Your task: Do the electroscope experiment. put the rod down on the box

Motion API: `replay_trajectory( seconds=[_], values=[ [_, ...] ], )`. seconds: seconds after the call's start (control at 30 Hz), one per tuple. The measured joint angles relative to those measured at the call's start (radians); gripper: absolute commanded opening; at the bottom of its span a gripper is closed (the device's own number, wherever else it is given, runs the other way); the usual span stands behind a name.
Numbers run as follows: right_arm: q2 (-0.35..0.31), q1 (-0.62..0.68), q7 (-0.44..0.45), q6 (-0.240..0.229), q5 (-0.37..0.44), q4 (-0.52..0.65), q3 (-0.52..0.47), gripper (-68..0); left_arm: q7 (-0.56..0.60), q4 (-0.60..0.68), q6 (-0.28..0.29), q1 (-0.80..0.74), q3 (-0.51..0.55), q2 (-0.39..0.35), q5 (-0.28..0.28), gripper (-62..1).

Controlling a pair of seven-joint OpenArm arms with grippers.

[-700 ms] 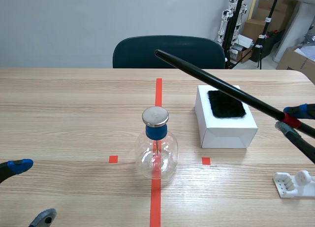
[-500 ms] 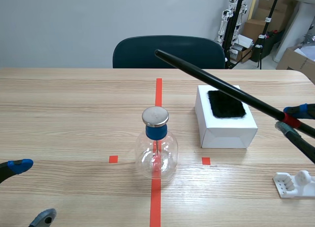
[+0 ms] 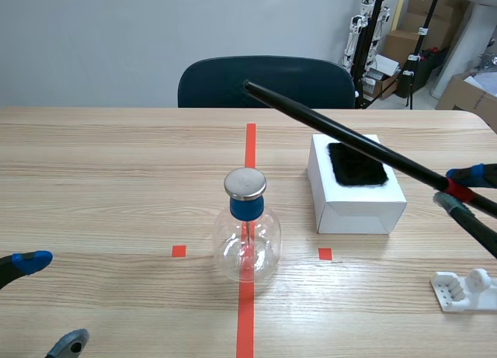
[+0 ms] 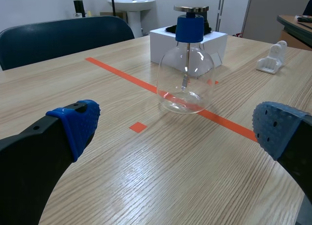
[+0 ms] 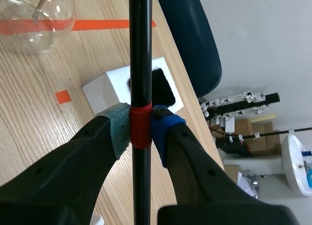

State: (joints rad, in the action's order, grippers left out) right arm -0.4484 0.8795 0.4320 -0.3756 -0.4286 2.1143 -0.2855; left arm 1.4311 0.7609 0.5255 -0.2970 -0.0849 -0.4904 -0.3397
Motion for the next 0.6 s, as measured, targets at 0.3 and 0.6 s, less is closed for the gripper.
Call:
replay_trajectory(
  seconds=[0.3, 0.6],
  values=[
    [-0.222, -0.047, -0.035, -0.039, 0.003, 0.0, 0.074, -63.6, -0.003, 0.0, 0.0, 0.0, 0.0, 0.0, 0.0, 1.4],
    [-0.449, -0.2, -0.198, -0.267, 0.056, -0.016, 0.166, -63.6, -0.003, 0.0, 0.001, 0.0, 0.0, 0.0, 0.0, 1.4]
  ],
)
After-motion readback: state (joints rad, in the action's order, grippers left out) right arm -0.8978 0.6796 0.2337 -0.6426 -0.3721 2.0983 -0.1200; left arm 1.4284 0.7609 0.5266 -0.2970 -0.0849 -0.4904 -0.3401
